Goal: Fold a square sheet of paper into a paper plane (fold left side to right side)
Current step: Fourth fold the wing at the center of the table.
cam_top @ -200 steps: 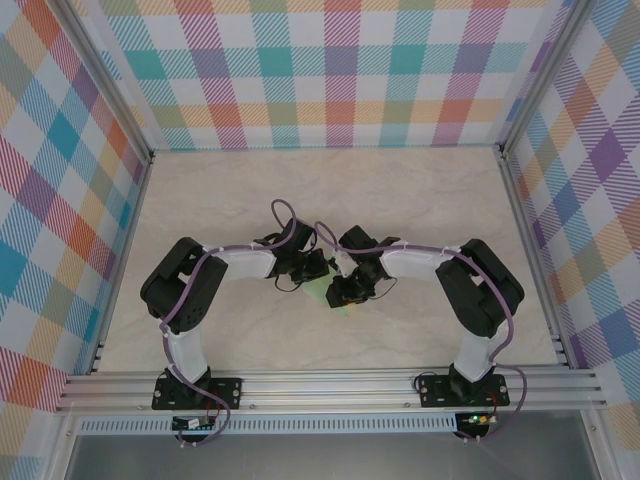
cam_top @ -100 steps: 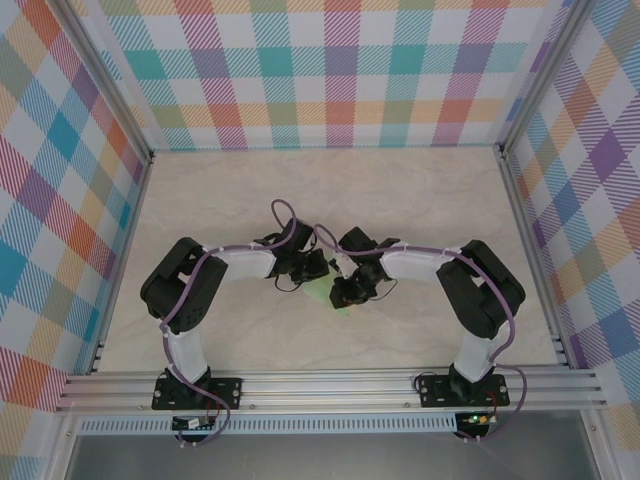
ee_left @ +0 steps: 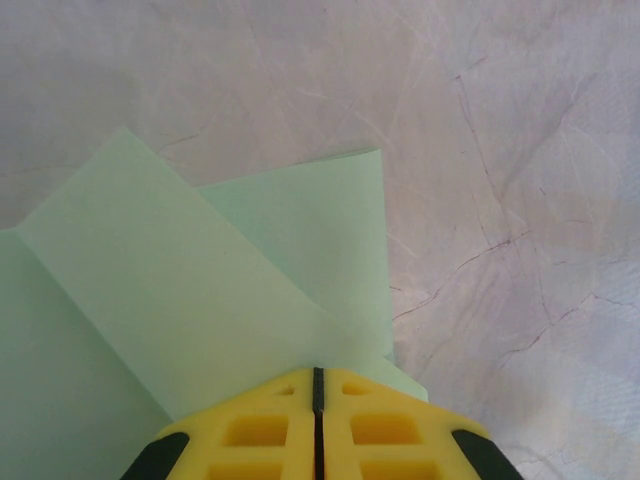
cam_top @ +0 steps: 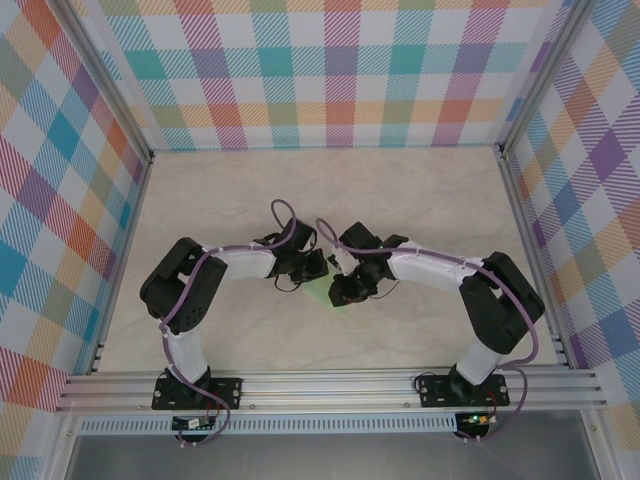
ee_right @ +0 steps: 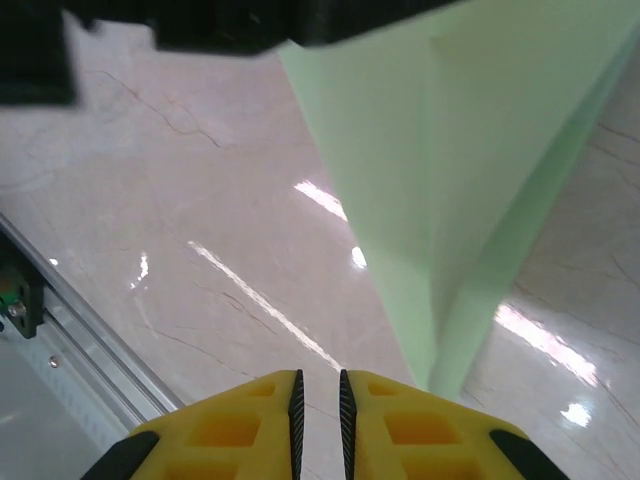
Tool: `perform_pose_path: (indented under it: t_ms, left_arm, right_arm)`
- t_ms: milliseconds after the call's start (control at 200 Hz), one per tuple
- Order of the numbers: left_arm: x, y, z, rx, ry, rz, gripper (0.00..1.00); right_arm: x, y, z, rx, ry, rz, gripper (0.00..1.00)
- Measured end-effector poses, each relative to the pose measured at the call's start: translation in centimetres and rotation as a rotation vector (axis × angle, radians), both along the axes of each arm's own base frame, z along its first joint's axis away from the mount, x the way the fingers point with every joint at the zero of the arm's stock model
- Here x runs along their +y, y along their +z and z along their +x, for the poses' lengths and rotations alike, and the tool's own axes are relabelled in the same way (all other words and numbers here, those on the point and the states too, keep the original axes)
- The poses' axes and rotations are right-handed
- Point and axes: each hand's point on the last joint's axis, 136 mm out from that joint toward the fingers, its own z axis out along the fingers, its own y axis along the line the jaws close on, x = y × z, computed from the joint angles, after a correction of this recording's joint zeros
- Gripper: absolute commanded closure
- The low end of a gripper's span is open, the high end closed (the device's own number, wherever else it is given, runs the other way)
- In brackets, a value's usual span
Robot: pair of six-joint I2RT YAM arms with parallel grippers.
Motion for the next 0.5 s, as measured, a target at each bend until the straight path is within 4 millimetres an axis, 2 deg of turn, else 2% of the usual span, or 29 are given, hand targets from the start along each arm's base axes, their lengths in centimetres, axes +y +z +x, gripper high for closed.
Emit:
perform_pose_path:
  t_ms: [160,295,500]
  left_arm:
    - [0.0,0.0,0.0,0.002,0.000,0.000,0.92]
    - [0.1,0.0,0.0,0.000,0.003,0.005,0.92]
    - [0.1,0.0,0.0,0.000,0.003,0.005,0.92]
  right_arm:
    - [1.0,-1.1,0.9,0.013,-0.003,-0.008,0.81]
    - [0.8,-2.6,1.0,0.041,-0.020,-0.041,0.81]
    - [0.4,-3.0,1.3,0.034,-0.032,-0.061,0.81]
